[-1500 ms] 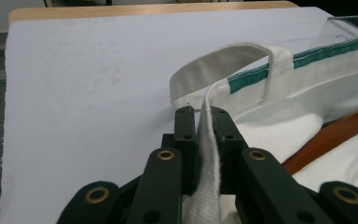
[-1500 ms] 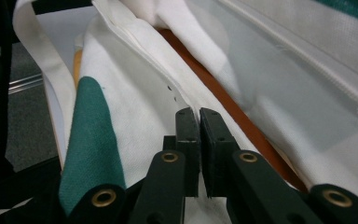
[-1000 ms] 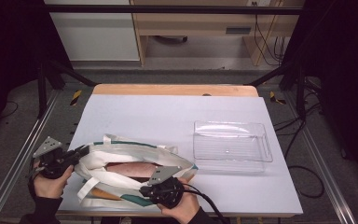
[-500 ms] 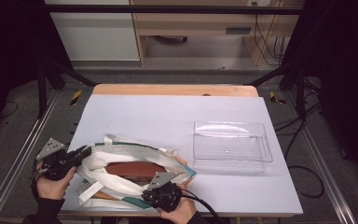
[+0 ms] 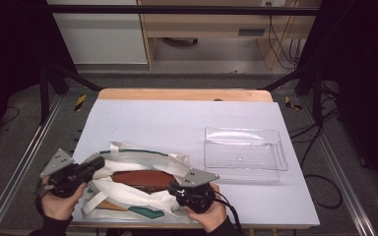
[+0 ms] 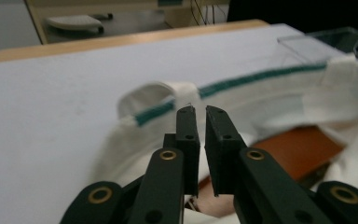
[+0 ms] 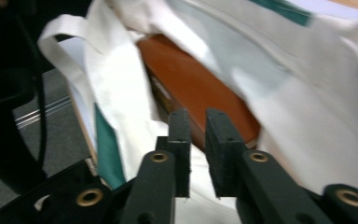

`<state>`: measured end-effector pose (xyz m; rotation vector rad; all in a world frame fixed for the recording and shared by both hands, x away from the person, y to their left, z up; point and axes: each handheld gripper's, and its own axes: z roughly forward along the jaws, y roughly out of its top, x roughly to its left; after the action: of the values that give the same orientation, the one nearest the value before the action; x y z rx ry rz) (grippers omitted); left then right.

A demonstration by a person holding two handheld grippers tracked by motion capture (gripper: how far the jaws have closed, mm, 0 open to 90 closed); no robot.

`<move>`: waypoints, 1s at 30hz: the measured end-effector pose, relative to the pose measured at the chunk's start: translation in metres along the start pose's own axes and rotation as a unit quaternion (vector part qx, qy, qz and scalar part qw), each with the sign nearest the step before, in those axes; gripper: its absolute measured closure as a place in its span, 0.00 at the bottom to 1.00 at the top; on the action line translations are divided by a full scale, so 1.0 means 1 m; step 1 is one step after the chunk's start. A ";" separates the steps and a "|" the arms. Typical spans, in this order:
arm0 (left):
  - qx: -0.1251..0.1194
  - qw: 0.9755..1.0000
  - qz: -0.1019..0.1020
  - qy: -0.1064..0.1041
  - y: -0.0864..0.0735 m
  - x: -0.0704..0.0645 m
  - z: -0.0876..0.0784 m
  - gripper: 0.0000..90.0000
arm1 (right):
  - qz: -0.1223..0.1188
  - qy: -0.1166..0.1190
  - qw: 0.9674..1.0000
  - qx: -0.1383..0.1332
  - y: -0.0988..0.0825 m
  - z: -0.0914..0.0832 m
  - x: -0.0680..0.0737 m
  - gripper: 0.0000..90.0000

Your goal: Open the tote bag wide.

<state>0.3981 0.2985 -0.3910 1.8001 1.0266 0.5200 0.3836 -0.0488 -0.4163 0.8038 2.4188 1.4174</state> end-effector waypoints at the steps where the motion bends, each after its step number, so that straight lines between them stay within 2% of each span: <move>1: 0.011 1.000 0.007 -0.007 -0.003 -0.005 0.005 0.97 | 0.003 -0.006 1.000 0.003 -0.002 -0.001 -0.002 0.93; 4: 0.050 0.998 0.028 -0.016 -0.012 -0.015 0.020 0.99 | 0.002 -0.020 1.000 0.016 -0.007 0.000 -0.006 0.97; 6: 0.070 0.997 0.036 -0.017 -0.017 -0.018 0.025 1.00 | 0.002 -0.025 0.999 0.024 -0.010 0.002 -0.007 0.97; 9: 0.081 0.996 0.037 -0.022 -0.024 -0.021 0.025 1.00 | 0.000 -0.027 0.999 0.030 -0.012 0.004 -0.007 0.97; 15: 0.089 0.995 0.040 -0.024 -0.036 -0.023 0.015 1.00 | 0.008 -0.026 0.999 0.042 -0.018 0.006 -0.007 0.95; 22: 0.093 0.995 0.034 -0.026 -0.052 -0.023 0.007 1.00 | 0.023 -0.028 0.997 0.062 -0.036 0.009 -0.010 0.96; 30: 0.116 0.993 0.034 -0.019 -0.068 -0.024 0.010 1.00 | 0.026 -0.031 0.997 0.067 -0.048 0.016 -0.011 0.97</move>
<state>0.3638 0.2860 -0.4540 2.0476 1.0374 0.4194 0.3831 -0.0617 -0.4664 0.9327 2.4836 1.2398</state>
